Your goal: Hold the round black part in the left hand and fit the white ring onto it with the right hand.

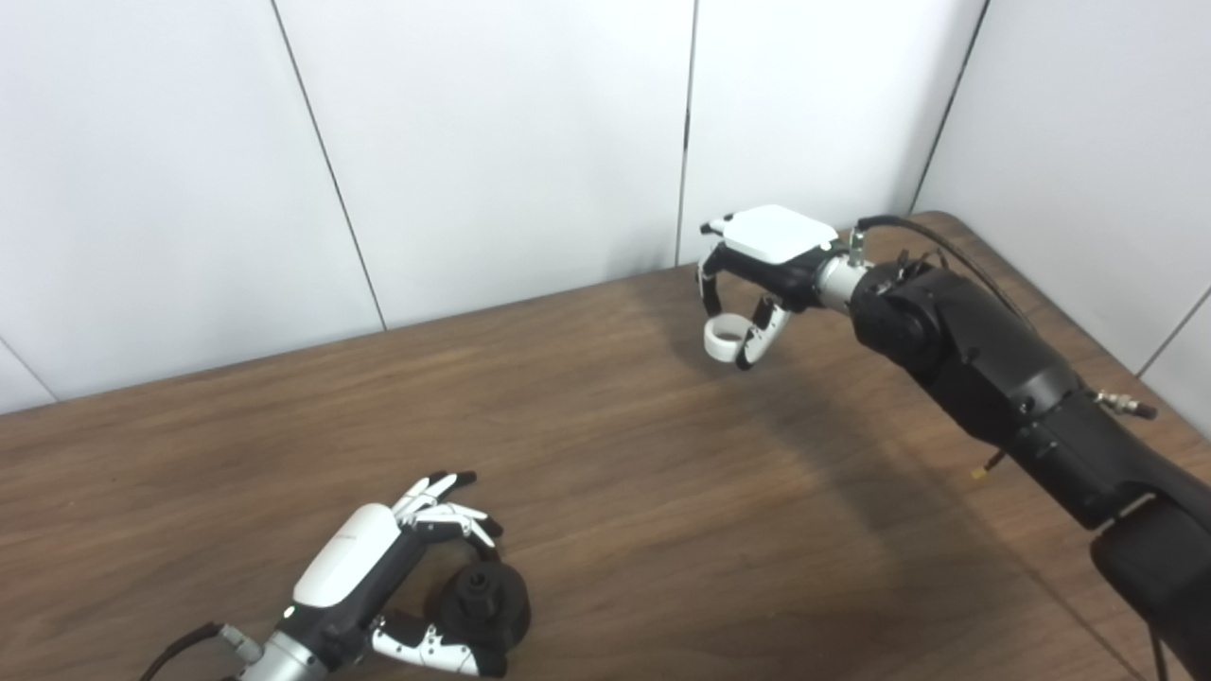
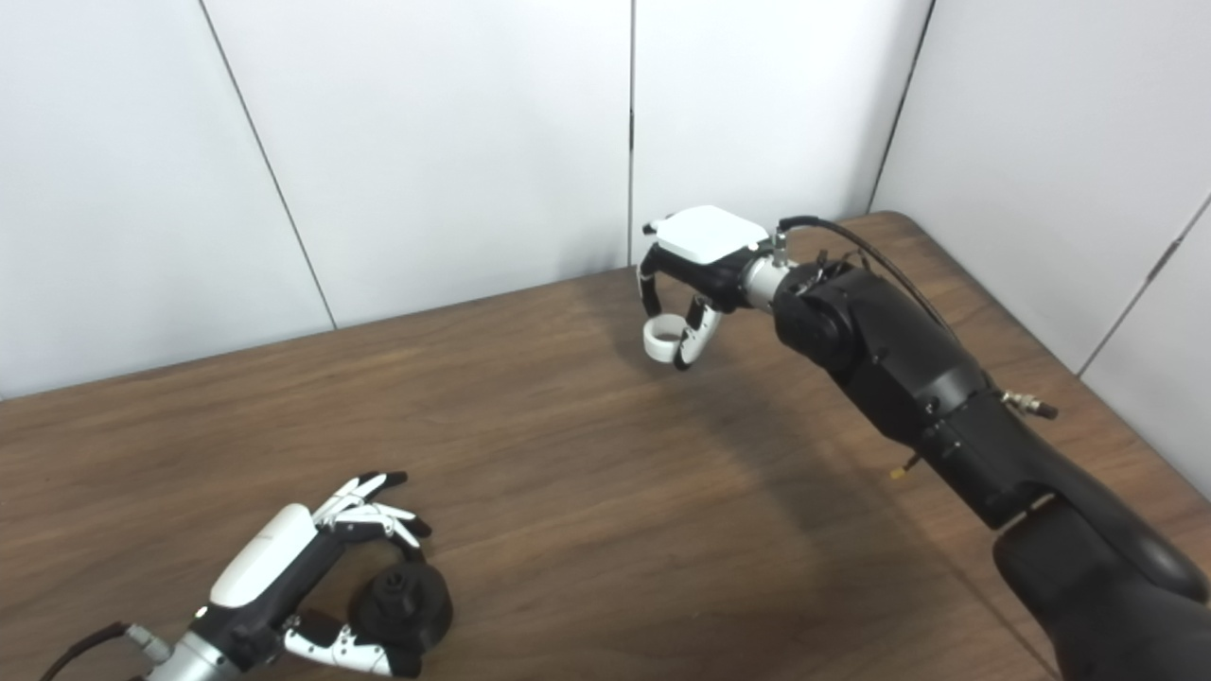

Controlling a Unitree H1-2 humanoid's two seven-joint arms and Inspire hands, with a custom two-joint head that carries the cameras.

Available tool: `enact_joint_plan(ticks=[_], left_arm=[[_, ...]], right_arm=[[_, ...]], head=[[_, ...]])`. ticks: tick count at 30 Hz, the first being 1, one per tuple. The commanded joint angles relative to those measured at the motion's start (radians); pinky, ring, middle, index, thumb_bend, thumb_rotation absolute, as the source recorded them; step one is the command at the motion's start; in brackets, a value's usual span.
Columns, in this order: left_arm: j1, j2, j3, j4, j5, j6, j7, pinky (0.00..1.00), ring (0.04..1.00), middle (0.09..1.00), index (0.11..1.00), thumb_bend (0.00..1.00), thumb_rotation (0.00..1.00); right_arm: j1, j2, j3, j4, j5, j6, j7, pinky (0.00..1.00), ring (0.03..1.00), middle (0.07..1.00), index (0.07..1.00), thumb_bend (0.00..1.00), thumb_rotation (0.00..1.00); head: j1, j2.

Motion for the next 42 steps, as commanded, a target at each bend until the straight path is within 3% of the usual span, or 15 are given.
enact_joint_plan(ticks=[1,13,27,42], left_arm=[[-0.04,0.004,0.003,0.015,0.01,-0.012,0.022,1.0,0.955,0.728,0.482,0.52,0.06],[-0.084,0.004,-0.082,0.166,0.063,-0.023,0.137,1.0,0.947,0.724,0.481,0.52,0.06],[-0.114,-0.029,-0.126,0.239,0.094,-0.022,0.21,1.0,0.942,0.723,0.481,0.52,0.06],[-0.117,-0.05,-0.142,0.255,0.12,-0.014,0.219,1.0,0.939,0.722,0.481,0.52,0.06]], right_arm=[[-0.059,-0.012,-0.034,-0.051,0.012,0.003,0.008,1.0,0.979,0.767,0.481,0.53,0.14],[-0.086,0.02,-0.05,-0.173,0.031,-0.004,0.073,1.0,0.976,0.759,0.481,0.53,0.14],[-0.088,0.102,-0.05,-0.333,0.131,-0.05,0.144,1.0,0.972,0.747,0.479,0.52,0.14],[-0.106,0.212,-0.025,-0.479,0.205,-0.048,0.229,1.0,0.981,0.742,0.48,0.52,0.13]], head=[[0.007,0.003],[0.056,0.004],[0.127,-0.005],[0.178,0.007]])
